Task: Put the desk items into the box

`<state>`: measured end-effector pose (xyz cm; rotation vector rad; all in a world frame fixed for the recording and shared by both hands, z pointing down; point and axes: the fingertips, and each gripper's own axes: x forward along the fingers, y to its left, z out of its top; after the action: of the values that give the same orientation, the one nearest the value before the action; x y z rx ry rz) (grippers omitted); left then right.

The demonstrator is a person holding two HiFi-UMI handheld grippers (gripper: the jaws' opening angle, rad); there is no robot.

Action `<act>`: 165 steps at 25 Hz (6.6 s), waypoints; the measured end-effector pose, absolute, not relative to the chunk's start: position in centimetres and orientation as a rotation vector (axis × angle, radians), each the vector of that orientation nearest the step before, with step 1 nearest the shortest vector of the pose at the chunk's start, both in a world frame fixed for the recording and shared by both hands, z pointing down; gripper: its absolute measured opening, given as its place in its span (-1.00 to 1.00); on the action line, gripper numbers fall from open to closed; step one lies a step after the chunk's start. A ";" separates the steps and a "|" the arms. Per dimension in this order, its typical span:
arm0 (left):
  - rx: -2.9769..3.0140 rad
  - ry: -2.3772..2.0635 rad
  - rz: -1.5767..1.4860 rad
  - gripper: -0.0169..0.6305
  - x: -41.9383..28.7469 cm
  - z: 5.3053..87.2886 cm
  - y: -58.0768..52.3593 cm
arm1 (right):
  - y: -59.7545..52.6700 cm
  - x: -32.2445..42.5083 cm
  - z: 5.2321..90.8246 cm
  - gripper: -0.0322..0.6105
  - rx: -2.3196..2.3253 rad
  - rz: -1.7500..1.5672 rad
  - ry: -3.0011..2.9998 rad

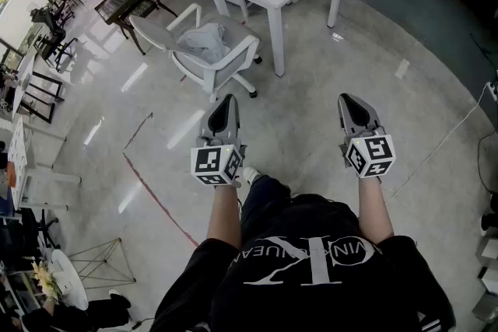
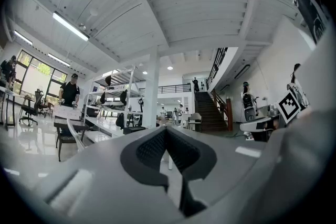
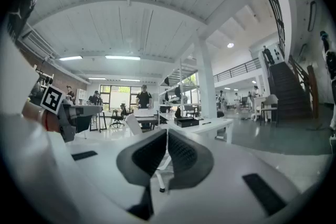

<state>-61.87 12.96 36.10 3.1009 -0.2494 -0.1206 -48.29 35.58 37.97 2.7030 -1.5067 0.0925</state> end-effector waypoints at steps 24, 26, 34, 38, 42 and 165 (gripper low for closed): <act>3.101 -0.173 -0.074 -0.91 -56.4 37.1 13.2 | 36.5 -43.9 39.2 -0.82 2.764 0.126 -1.466; 3.098 -0.146 -0.072 -0.91 -54.4 37.3 12.8 | 36.1 -42.2 39.2 -0.76 2.770 0.138 -1.456; 3.072 -0.054 -0.052 -0.91 -45.7 37.6 9.8 | 33.9 -35.1 39.3 -0.65 2.793 0.183 -1.388; 3.069 -0.012 -0.032 -0.91 -41.0 37.6 7.5 | 31.8 -31.0 39.3 -0.65 2.819 0.201 -1.360; 3.064 0.024 -0.019 -0.91 -36.9 37.7 4.9 | 29.5 -27.4 39.9 -0.65 2.836 0.233 -1.326; 2.897 -0.618 0.112 -0.91 14.1 44.4 -11.2 | 1.8 30.3 46.1 -0.64 2.132 0.453 -2.086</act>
<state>14.08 -11.19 44.38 2.8969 -0.6183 0.1118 30.30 1.80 46.12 2.1317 -2.0857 0.4528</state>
